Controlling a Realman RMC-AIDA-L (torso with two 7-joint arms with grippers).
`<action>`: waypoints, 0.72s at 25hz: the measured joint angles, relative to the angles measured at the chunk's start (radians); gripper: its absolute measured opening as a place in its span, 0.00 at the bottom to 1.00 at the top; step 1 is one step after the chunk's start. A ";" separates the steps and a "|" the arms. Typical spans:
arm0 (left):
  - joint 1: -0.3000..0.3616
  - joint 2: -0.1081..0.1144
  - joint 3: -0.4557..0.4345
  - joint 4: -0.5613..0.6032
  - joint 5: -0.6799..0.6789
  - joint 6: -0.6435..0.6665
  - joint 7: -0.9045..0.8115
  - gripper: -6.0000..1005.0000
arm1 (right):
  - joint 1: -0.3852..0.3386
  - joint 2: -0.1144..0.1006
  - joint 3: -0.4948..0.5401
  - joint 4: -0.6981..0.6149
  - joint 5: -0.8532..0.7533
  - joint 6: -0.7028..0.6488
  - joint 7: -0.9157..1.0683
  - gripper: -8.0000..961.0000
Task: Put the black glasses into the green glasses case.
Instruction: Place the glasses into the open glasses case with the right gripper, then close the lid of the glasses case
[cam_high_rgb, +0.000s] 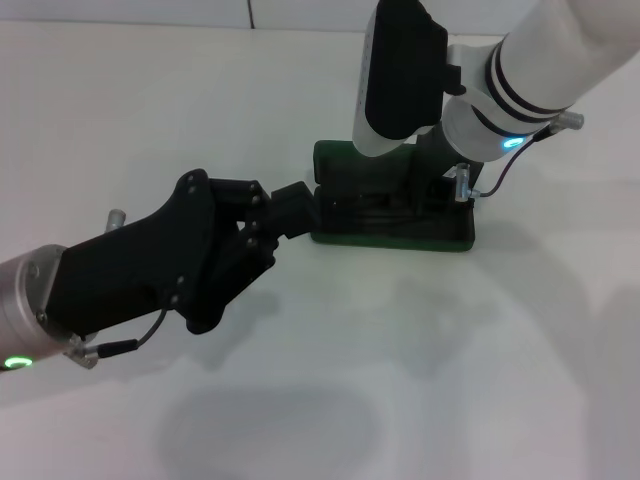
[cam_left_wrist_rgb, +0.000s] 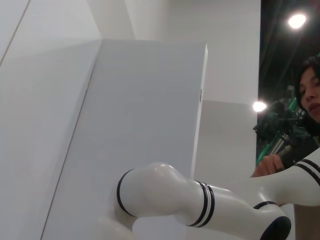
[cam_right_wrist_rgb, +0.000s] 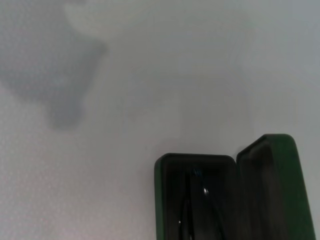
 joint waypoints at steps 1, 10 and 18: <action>0.000 0.000 0.000 0.000 0.001 0.000 0.000 0.05 | -0.001 0.000 0.001 -0.001 0.002 0.000 0.000 0.07; 0.002 0.000 0.000 -0.002 0.001 0.000 0.001 0.05 | -0.064 0.000 0.008 -0.094 -0.002 -0.014 0.002 0.18; 0.003 0.002 -0.002 -0.003 -0.003 0.001 -0.001 0.05 | -0.150 0.000 0.019 -0.201 0.030 -0.044 0.003 0.22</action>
